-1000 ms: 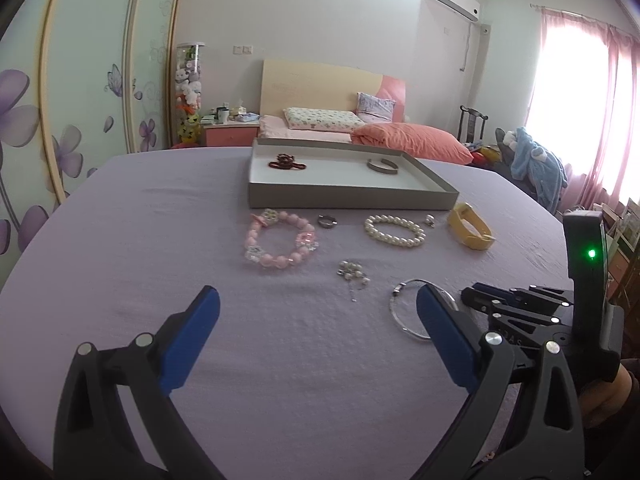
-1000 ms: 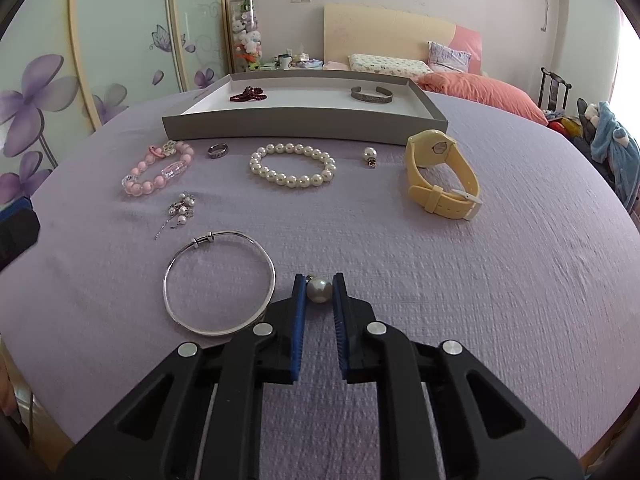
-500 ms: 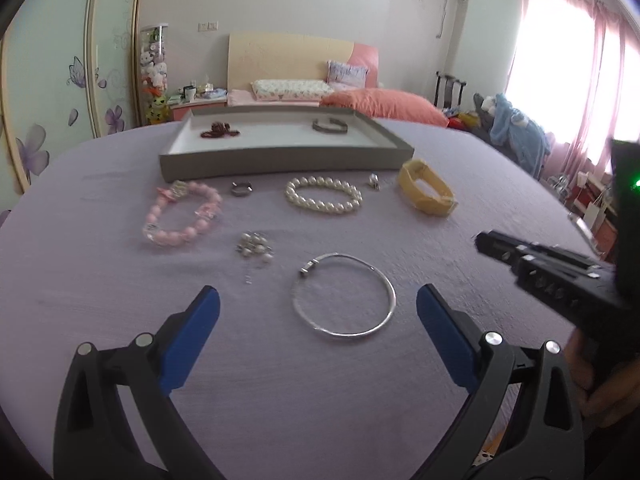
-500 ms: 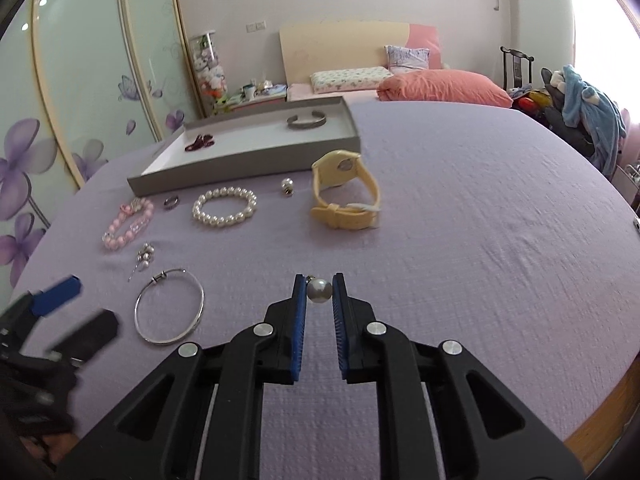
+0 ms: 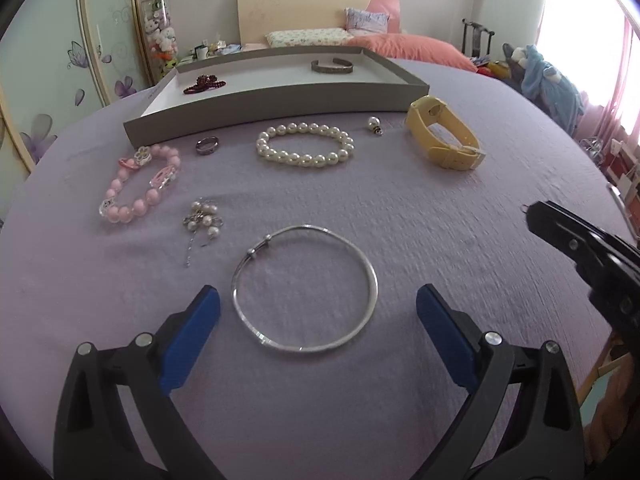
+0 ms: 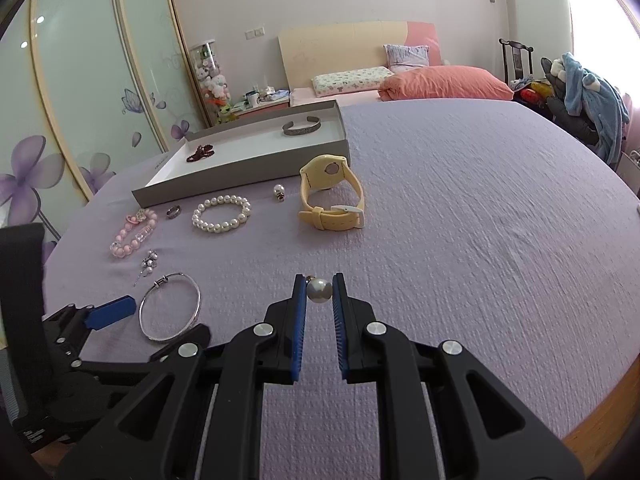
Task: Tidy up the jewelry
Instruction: 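Grasp the silver bangle with the left tool, then carry the bangle into the tray with the left tool while the right tool carries the earring there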
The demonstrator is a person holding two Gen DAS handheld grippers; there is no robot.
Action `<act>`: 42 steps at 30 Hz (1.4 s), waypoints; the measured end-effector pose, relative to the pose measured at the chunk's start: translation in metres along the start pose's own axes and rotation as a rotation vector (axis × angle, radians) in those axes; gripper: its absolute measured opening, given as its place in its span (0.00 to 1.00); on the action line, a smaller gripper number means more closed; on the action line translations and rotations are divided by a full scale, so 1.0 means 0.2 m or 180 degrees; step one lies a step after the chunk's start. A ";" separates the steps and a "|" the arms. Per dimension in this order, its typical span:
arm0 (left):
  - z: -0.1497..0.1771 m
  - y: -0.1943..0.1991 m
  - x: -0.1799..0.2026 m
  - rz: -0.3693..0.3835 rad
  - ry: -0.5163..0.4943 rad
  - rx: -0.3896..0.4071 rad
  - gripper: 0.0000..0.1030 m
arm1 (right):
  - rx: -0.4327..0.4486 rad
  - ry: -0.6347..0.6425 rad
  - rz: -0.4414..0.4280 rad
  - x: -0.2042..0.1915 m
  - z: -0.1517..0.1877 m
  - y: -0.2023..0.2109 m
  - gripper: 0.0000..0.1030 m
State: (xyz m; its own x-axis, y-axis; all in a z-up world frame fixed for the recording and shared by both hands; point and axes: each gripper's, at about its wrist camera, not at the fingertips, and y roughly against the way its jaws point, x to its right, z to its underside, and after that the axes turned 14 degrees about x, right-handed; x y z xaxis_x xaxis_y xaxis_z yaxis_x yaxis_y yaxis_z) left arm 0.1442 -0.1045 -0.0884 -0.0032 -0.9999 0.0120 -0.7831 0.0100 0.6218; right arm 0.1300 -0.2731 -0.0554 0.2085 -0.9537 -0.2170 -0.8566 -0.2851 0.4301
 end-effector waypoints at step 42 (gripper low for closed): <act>-0.02 0.35 -0.44 -0.0169 0.0222 0.0630 0.71 | -0.0057 0.0169 -0.0300 -0.21 0.00 -0.05 0.13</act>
State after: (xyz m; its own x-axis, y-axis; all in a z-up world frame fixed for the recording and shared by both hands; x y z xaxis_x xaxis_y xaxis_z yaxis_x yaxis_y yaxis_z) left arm 0.0923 -0.0162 -0.0426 0.0790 -0.9960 0.0417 -0.8879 -0.0512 0.4571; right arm 0.1300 -0.2303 -0.0505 0.3129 -0.9261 -0.2108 -0.8235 -0.3751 0.4257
